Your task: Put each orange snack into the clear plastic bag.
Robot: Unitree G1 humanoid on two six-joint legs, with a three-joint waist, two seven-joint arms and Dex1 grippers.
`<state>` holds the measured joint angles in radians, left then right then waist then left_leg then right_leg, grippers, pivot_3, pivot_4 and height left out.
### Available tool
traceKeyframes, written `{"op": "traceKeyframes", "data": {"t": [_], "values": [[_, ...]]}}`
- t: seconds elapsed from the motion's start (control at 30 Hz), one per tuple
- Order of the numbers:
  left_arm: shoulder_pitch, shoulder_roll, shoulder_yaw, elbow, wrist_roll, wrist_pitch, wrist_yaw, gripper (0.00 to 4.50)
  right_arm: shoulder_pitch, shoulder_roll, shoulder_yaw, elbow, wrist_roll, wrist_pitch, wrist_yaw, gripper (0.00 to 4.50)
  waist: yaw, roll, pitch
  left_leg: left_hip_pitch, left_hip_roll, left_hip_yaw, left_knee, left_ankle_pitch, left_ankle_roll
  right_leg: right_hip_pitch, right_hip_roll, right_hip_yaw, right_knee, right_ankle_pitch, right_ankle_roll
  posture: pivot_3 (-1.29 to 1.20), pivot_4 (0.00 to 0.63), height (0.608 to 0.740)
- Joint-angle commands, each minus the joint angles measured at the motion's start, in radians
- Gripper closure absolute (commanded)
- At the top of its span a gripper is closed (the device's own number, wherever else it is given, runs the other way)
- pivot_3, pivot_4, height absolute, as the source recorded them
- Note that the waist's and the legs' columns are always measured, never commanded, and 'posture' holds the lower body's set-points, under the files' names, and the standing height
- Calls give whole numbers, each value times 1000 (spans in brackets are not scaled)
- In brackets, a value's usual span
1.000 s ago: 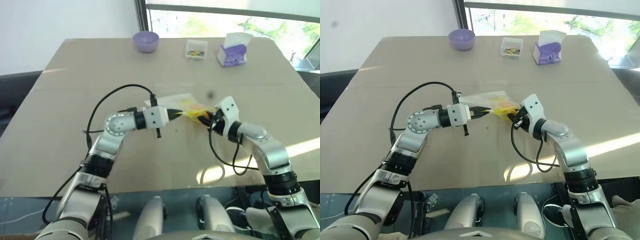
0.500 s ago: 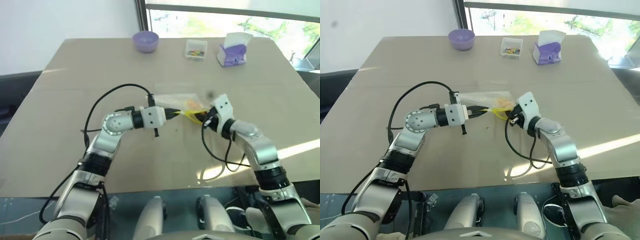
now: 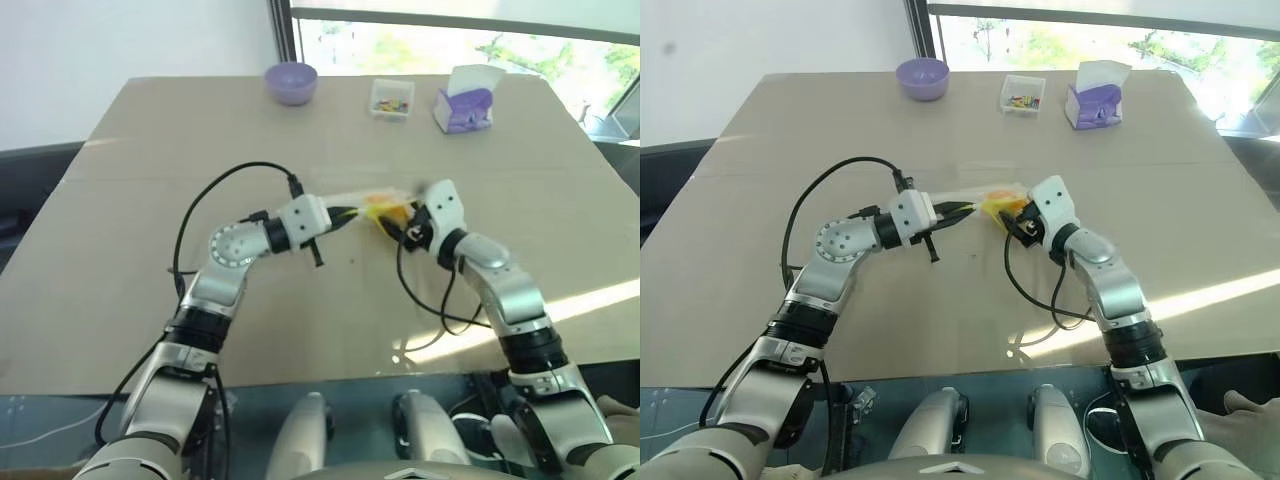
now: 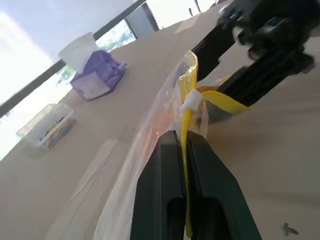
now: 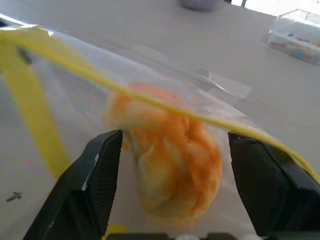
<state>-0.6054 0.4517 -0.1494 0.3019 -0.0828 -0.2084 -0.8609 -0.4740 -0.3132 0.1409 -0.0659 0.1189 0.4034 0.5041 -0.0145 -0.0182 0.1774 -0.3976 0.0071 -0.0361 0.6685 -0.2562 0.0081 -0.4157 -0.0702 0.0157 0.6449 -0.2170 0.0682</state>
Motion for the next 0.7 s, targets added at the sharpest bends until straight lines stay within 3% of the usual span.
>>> {"op": "traceKeyframes", "data": {"t": [0.03, 0.33, 0.37, 0.47, 0.7], "values": [[-33, -10, 48, -47, -45, 86, 28, 4500, 30, -61, -21, -130, -12, -69, 37, 1140, -1, 0, 0, 0, 0, 0, 0, 0, 0, 0, 0, 0, 0, 0, 0, 0, 150, 740], [-68, -21, 92, -56, -105, 184, 23, 4500, 95, -264, 65, -133, -278, -282, 29, 1140, -3, 0, 0, 0, 0, 1, 0, 0, 0, 0, 0, 0, 0, 0, 0, 0, 150, 740], [-72, -23, 95, -58, -108, 191, 23, 4500, 98, -273, 77, -119, -303, -302, 29, 876, -3, 0, 0, 1, 0, 1, 0, 0, 0, 0, 0, 0, 0, 0, 0, 0, 150, 740], [-78, -26, 100, -68, -120, 205, 18, 4500, 99, -259, 89, -55, -363, -331, -22, 147, -1, 0, 0, 1, 0, 1, 0, 0, 0, 0, 0, 0, 0, 0, 0, 0, 150, 740], [-64, -20, 93, -94, -123, 204, 6, 4500, 46, -197, 87, 92, -406, -370, -74, 147, -2, 0, 0, 0, 0, 1, 0, 0, 0, 0, 0, 1, 0, 0, 0, 0, 150, 740]]}}
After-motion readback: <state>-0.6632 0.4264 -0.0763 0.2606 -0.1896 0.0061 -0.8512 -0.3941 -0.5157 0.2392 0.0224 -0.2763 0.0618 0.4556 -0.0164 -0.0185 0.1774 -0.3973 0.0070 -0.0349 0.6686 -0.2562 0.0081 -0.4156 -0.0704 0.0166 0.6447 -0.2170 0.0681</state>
